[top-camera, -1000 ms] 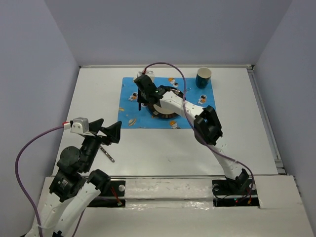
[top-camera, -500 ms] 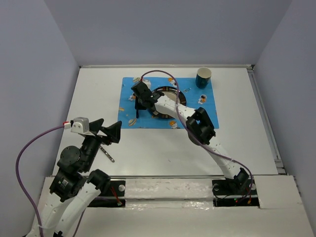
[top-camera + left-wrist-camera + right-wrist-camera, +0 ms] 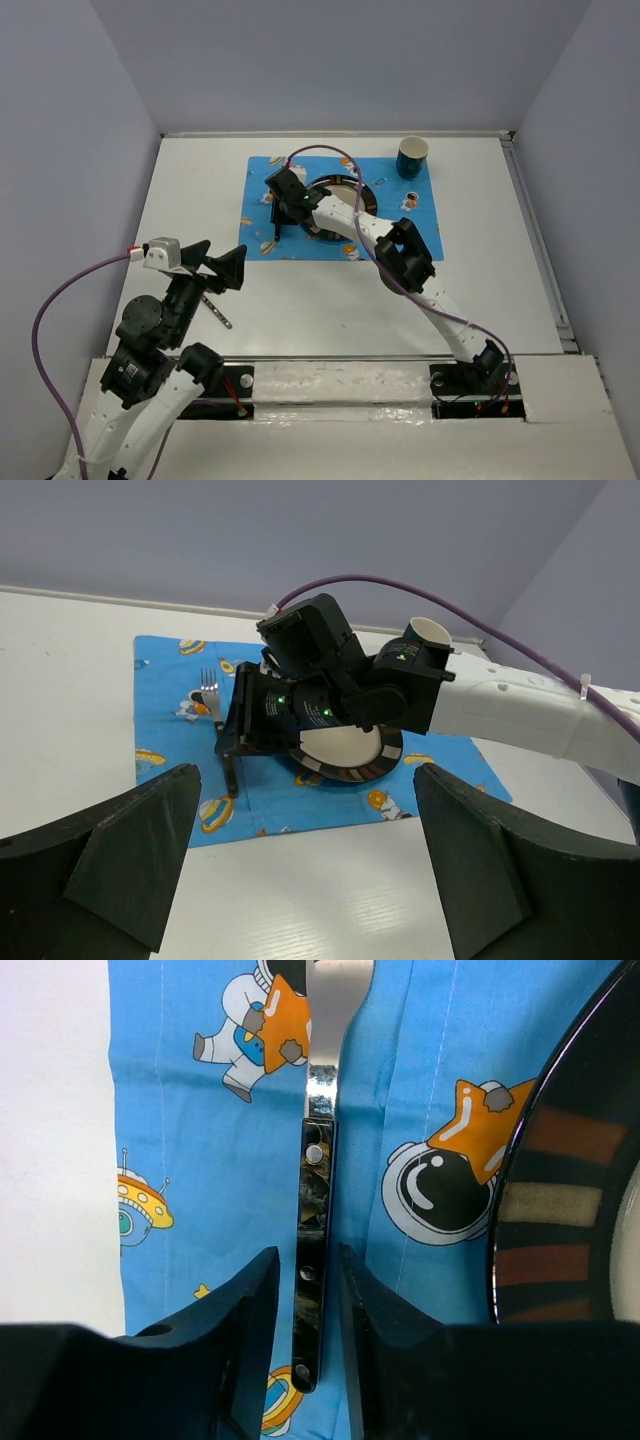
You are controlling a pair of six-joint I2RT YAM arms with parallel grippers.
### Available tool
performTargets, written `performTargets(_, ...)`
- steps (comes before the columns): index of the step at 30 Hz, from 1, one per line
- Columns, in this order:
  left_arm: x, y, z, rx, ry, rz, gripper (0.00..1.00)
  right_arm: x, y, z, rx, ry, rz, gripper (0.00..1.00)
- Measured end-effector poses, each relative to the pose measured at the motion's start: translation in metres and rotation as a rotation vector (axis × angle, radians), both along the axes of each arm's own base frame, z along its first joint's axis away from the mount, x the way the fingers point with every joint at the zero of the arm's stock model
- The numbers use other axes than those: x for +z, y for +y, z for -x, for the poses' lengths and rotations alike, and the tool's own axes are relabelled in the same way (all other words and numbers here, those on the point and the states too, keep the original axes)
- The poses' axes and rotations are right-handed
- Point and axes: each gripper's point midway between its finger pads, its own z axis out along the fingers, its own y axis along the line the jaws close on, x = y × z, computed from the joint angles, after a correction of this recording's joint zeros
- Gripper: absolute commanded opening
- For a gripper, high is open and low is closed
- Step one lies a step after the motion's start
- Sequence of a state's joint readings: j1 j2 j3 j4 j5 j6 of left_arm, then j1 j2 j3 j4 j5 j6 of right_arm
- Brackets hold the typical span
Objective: Set the dinner table for one person
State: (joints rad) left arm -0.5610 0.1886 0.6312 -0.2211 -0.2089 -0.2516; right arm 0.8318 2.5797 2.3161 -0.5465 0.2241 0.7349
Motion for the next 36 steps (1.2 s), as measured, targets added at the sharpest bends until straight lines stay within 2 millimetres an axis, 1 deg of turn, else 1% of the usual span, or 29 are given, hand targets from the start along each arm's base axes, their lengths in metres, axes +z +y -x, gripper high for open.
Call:
performTargets(3, -0.001, 0.000, -0.001, 0.000, 0.003, -0.002, 0.99, 0.000, 0.000, 0.000, -0.001, 0.001, -0.002, 0.42)
performTargets(4, -0.001, -0.001, -0.001, 0.000, 0.005, -0.003, 0.99, 0.000, 0.000, 0.000, -0.001, 0.001, -0.002, 0.46)
performTargets(6, -0.002, -0.001, -0.002, 0.001, 0.011, -0.007, 0.99, 0.000, 0.000, 0.000, 0.000, 0.001, -0.003, 0.50)
performTargets(9, -0.005, -0.001, -0.005, 0.008, 0.023, -0.014, 0.99, 0.002, 0.001, 0.002, 0.008, 0.001, -0.006, 0.52)
performTargets(12, -0.005, 0.000, -0.006, 0.016, 0.025, -0.015, 0.99, 0.014, 0.002, 0.005, 0.027, -0.014, -0.008, 0.52)
performTargets(14, -0.003, 0.002, -0.006, 0.024, 0.021, -0.011, 0.99, 0.033, 0.004, 0.014, 0.055, -0.047, -0.024, 0.52)
performTargets(16, 0.005, 0.004, -0.004, 0.030, 0.006, -0.002, 0.99, 0.053, 0.007, 0.033, 0.097, -0.076, -0.033, 0.54)
performTargets(17, 0.011, 0.006, -0.003, 0.037, -0.003, 0.004, 0.99, 0.066, 0.013, 0.044, 0.122, -0.099, -0.049, 0.55)
performTargets(18, 0.021, 0.010, -0.001, 0.047, -0.020, 0.014, 0.99, 0.080, 0.023, 0.058, 0.163, -0.131, -0.073, 0.61)
performTargets(19, 0.033, 0.015, 0.002, 0.061, -0.043, 0.024, 0.99, 0.092, 0.035, 0.078, 0.219, -0.163, -0.094, 0.68)
performTargets(21, 0.061, 0.024, 0.011, 0.082, -0.095, 0.052, 0.99, 0.107, 0.059, 0.110, 0.312, -0.206, -0.125, 0.73)
performTargets(22, 0.073, 0.028, 0.015, 0.090, -0.118, 0.066, 0.99, 0.114, 0.081, 0.138, 0.397, -0.239, -0.145, 0.73)
performTargets(23, 0.089, 0.033, 0.021, 0.098, -0.150, 0.089, 0.99, 0.115, 0.097, 0.161, 0.458, -0.257, -0.155, 0.73)
performTargets(24, 0.106, 0.039, 0.028, 0.103, -0.186, 0.115, 0.99, 0.113, 0.110, 0.180, 0.517, -0.272, -0.157, 0.73)
performTargets(25, 0.119, 0.043, 0.034, 0.106, -0.215, 0.136, 0.99, 0.107, 0.122, 0.202, 0.574, -0.282, -0.152, 0.73)
performTargets(27, 0.140, 0.051, 0.045, 0.112, -0.263, 0.170, 0.99, 0.088, 0.139, 0.241, 0.682, -0.281, -0.126, 0.74)
performTargets(28, 0.143, 0.052, 0.046, 0.114, -0.270, 0.176, 0.99, 0.083, 0.141, 0.247, 0.703, -0.280, -0.117, 0.74)
performTargets(30, 0.152, 0.058, 0.051, 0.131, -0.287, 0.184, 0.99, 0.060, 0.147, 0.269, 0.768, -0.275, -0.076, 0.74)
performTargets(31, 0.154, 0.060, 0.051, 0.136, -0.288, 0.184, 0.99, 0.049, 0.148, 0.274, 0.791, -0.273, -0.050, 0.75)
performTargets(32, 0.156, 0.062, 0.050, 0.149, -0.285, 0.180, 0.99, 0.040, 0.148, 0.276, 0.806, -0.277, -0.027, 0.75)
performTargets(33, 0.156, 0.062, 0.049, 0.154, -0.283, 0.176, 0.99, 0.030, 0.148, 0.276, 0.816, -0.279, -0.003, 0.75)
performTargets(36, 0.153, 0.060, 0.043, 0.165, -0.260, 0.160, 0.99, 0.010, 0.147, 0.271, 0.825, -0.288, 0.058, 0.75)
